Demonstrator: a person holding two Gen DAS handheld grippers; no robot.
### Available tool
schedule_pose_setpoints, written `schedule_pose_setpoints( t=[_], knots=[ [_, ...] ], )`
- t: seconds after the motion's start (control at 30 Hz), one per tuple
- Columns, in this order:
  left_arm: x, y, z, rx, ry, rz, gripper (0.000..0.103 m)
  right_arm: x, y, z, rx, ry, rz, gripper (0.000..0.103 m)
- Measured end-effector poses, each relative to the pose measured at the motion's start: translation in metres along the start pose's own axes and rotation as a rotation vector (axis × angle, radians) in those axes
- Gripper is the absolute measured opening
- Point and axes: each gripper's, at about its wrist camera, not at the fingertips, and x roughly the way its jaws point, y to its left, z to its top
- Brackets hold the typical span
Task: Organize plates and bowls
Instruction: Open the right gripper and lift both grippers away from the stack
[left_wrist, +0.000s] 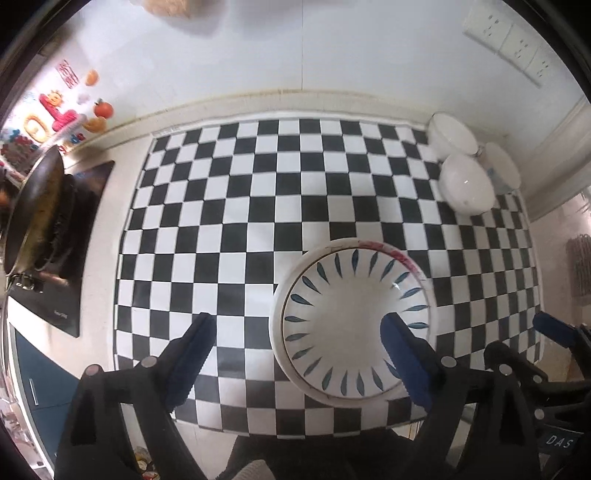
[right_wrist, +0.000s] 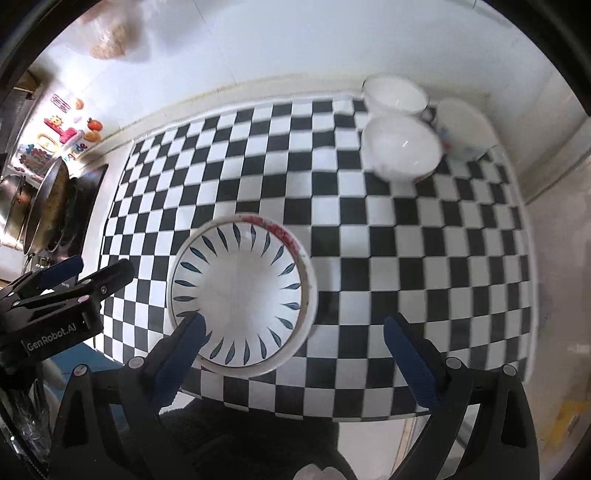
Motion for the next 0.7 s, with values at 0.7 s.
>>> schedule_pose_setpoints(
  t=[0.7],
  knots=[
    [-0.122,0.004,-0.039,0.042,-0.106,-0.01,0.091,-0.148,0.04,-0.053,0.036,-0.157,-0.061,0.099]
  ],
)
